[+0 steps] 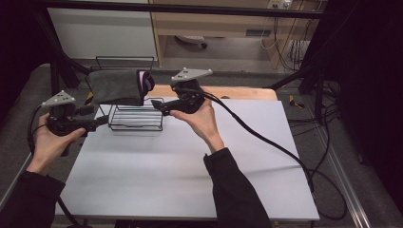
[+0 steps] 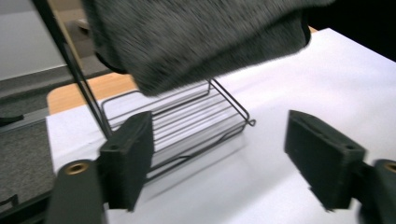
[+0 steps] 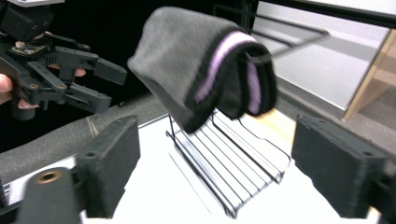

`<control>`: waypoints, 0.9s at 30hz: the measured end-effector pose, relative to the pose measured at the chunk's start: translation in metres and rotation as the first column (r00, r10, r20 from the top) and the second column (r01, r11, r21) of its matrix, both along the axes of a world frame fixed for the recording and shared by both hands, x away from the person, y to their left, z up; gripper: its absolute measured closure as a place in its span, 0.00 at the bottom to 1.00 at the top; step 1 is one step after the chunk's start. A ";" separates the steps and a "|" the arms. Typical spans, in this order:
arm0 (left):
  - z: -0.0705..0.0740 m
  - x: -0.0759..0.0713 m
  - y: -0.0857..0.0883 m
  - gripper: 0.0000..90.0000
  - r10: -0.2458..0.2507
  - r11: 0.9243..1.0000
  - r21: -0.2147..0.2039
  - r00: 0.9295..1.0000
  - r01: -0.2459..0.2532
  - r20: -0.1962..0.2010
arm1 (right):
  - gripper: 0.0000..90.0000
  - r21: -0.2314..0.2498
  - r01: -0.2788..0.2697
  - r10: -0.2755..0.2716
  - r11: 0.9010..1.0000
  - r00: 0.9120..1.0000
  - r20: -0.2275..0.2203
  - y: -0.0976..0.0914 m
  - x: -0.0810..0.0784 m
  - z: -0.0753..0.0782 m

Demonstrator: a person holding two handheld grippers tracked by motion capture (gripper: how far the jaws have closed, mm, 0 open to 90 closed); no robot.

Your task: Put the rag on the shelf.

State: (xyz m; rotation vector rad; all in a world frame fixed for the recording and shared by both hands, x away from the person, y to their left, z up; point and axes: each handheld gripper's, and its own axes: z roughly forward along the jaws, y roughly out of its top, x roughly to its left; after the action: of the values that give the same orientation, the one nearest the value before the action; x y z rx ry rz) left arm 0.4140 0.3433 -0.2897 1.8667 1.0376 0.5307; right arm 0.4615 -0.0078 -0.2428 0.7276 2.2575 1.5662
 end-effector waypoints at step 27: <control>-0.087 -0.029 -0.065 0.10 -0.123 0.992 -0.002 0.992 0.123 -0.040 | 0.01 -0.034 0.136 -0.140 0.990 0.981 -0.131 -0.157 -0.047 -0.101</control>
State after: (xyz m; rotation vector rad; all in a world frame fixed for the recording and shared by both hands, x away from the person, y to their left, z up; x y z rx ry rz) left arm 0.3849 0.2781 -0.3767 1.9345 0.9408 0.4222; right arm 0.4147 -0.1651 -0.3439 0.9866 2.2602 1.4619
